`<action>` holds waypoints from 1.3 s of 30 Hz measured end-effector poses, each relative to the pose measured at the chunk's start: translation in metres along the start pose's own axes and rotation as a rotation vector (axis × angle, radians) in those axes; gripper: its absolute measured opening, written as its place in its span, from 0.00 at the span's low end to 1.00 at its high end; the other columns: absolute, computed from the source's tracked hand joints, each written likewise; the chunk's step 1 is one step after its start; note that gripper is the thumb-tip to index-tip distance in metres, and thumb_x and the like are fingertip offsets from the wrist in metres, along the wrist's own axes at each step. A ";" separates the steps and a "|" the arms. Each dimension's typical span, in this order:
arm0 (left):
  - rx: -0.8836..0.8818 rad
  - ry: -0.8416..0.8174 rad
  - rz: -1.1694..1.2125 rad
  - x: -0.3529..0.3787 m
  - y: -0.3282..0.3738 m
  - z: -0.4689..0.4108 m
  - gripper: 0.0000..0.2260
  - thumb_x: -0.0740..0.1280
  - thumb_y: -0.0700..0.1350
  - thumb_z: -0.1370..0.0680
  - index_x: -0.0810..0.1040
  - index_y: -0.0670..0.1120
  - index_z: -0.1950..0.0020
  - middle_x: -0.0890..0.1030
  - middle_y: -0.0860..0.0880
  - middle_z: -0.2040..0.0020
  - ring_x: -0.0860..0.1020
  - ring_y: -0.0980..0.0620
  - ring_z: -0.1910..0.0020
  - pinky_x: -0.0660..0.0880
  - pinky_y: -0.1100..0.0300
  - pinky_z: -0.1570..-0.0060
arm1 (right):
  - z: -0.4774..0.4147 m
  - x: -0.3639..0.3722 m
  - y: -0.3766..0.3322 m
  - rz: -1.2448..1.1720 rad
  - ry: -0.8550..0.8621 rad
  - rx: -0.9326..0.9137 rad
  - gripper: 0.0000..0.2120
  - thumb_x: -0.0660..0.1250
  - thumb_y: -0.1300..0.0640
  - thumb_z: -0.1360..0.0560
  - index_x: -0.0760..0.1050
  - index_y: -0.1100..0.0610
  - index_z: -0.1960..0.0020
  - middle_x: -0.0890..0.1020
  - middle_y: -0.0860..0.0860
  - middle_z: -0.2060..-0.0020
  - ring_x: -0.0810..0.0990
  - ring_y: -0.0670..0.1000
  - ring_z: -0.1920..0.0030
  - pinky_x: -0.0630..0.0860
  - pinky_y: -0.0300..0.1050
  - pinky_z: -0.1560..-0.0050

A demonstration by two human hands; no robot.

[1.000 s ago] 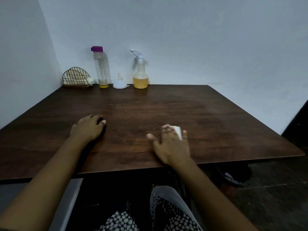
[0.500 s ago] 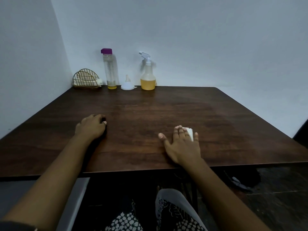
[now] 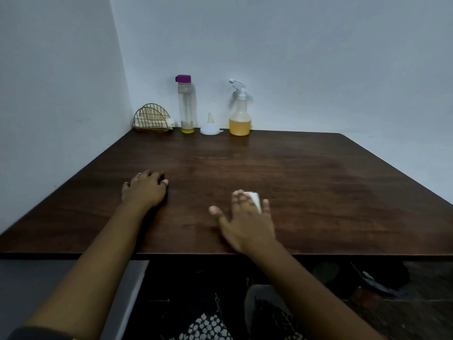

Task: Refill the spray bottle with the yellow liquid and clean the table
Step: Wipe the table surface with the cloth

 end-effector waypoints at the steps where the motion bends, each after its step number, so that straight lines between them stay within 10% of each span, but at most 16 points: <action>1: -0.004 -0.001 0.006 0.001 -0.001 0.000 0.21 0.52 0.55 0.19 0.63 0.53 0.26 0.59 0.47 0.23 0.56 0.45 0.24 0.53 0.42 0.28 | -0.001 -0.003 0.010 0.003 0.003 0.053 0.40 0.39 0.31 0.25 0.43 0.58 0.22 0.46 0.50 0.22 0.41 0.47 0.23 0.33 0.54 0.27; 11: -0.076 0.079 0.048 -0.009 -0.011 -0.001 0.18 0.54 0.46 0.19 0.67 0.50 0.28 0.70 0.44 0.30 0.67 0.44 0.31 0.63 0.49 0.35 | -0.011 0.024 -0.102 -0.017 -0.064 -0.210 0.40 0.39 0.33 0.24 0.42 0.60 0.23 0.45 0.53 0.22 0.40 0.49 0.23 0.32 0.54 0.27; 18: 0.066 0.045 -0.162 -0.020 -0.008 -0.020 0.18 0.55 0.50 0.19 0.68 0.48 0.31 0.67 0.44 0.31 0.65 0.43 0.32 0.66 0.45 0.38 | -0.033 -0.002 -0.004 0.027 -0.035 0.133 0.41 0.38 0.31 0.25 0.42 0.59 0.23 0.45 0.53 0.22 0.41 0.49 0.23 0.35 0.55 0.26; 26: 0.054 0.045 -0.042 -0.011 -0.025 -0.031 0.19 0.54 0.55 0.19 0.68 0.51 0.30 0.65 0.42 0.29 0.62 0.42 0.30 0.61 0.44 0.34 | -0.059 0.024 -0.117 -0.009 -0.084 -0.157 0.40 0.38 0.33 0.23 0.42 0.60 0.23 0.45 0.54 0.23 0.41 0.50 0.23 0.33 0.54 0.27; 35: 0.069 0.033 -0.022 -0.006 -0.030 -0.035 0.21 0.52 0.56 0.19 0.65 0.53 0.28 0.62 0.44 0.25 0.60 0.42 0.27 0.58 0.44 0.31 | -0.095 -0.004 -0.020 0.051 -0.067 0.198 0.40 0.37 0.33 0.24 0.43 0.60 0.23 0.45 0.54 0.23 0.41 0.52 0.23 0.35 0.56 0.27; 39: 0.067 0.025 -0.014 -0.004 -0.030 -0.036 0.21 0.52 0.56 0.19 0.64 0.53 0.27 0.61 0.44 0.25 0.59 0.43 0.27 0.57 0.44 0.30 | -0.107 0.014 -0.089 0.061 -0.051 -0.006 0.39 0.38 0.34 0.23 0.44 0.61 0.23 0.47 0.55 0.23 0.43 0.52 0.23 0.35 0.56 0.27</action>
Point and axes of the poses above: each hand's wrist, its own z-axis away from the middle knuckle, its own x-axis out of the palm, y = z × x, the point moved 5 cm from there along -z, towards the middle knuckle
